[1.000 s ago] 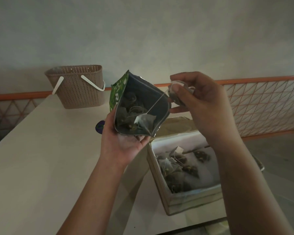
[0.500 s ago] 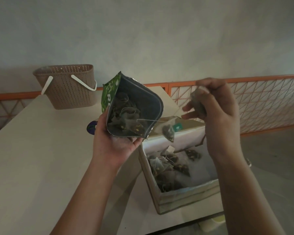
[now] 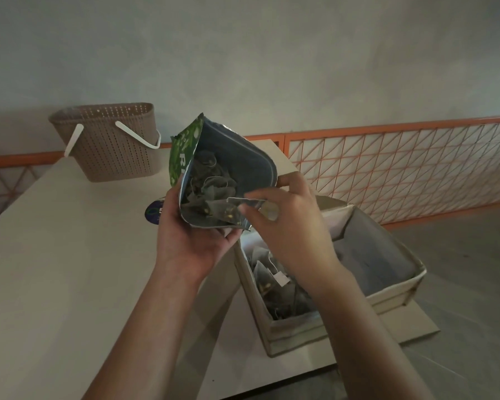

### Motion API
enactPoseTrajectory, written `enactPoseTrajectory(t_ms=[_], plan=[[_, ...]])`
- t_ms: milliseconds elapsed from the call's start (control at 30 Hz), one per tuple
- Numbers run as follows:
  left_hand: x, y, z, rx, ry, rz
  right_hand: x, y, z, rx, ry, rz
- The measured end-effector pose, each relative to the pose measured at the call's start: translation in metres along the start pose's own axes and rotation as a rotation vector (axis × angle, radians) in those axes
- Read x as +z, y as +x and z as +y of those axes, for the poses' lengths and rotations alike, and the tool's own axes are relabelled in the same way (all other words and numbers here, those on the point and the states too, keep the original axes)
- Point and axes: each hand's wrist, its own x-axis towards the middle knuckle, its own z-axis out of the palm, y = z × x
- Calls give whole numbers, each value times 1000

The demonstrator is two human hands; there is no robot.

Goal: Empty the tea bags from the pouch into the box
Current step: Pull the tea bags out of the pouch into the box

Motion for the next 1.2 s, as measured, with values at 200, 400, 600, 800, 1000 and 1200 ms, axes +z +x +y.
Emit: enactPoseTrajectory(t_ms=[200, 400, 600, 800, 1000, 1200], plan=[[-4, 2, 1, -7, 3, -16, -5, 6, 2, 32, 197, 66], [-5, 1, 2, -2, 9, -61, -46, 4, 5, 253, 584, 98], [-8, 4, 2, -38, -40, -97, -54, -7, 25, 272, 500, -68], [-8, 5, 1, -60, -81, -95, -28, -10, 43, 192, 31, -468], [-7, 4, 2, -73, -117, -49, -8, -18, 39, 87, -60, -870], [-10, 2, 5, -76, -96, -70, -7, -17, 48, 175, -225, -714]])
